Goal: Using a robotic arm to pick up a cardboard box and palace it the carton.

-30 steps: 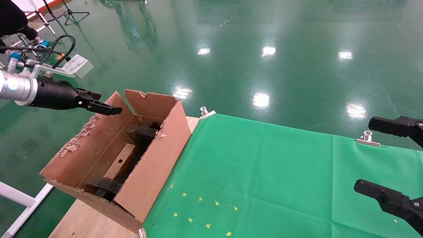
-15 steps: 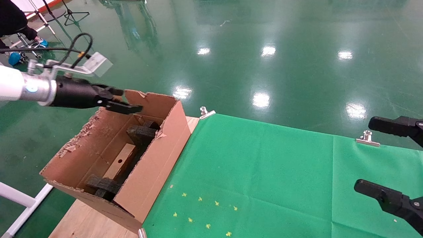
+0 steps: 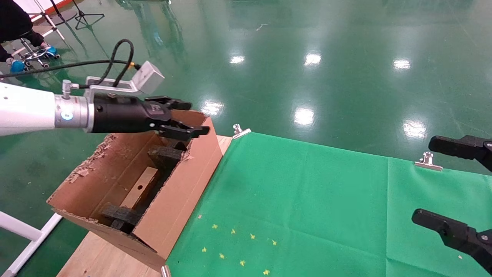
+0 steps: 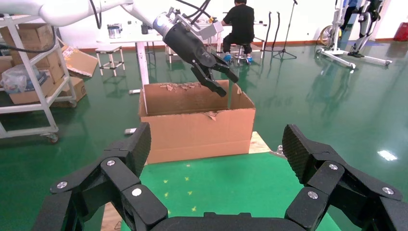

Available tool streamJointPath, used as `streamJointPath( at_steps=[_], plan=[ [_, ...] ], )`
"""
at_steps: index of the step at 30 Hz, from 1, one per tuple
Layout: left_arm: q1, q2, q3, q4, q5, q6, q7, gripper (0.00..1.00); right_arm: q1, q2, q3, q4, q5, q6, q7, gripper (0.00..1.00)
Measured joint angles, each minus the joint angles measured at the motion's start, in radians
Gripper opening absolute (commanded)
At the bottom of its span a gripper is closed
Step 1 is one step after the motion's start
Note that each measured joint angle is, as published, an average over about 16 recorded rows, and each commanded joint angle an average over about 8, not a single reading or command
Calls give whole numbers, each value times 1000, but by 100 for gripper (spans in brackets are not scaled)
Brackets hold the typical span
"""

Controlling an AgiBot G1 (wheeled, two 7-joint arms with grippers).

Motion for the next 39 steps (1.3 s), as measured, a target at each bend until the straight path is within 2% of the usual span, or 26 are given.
streamJointPath(
  at_steps=[27,39],
  plan=[
    [419,-35,-245,-502,-485,116,91,100,0,0,0,0,0,0,0,100],
    [545,-46,-318,-652,-631,151,117,100,0,0,0,0,0,0,0,100]
  ],
)
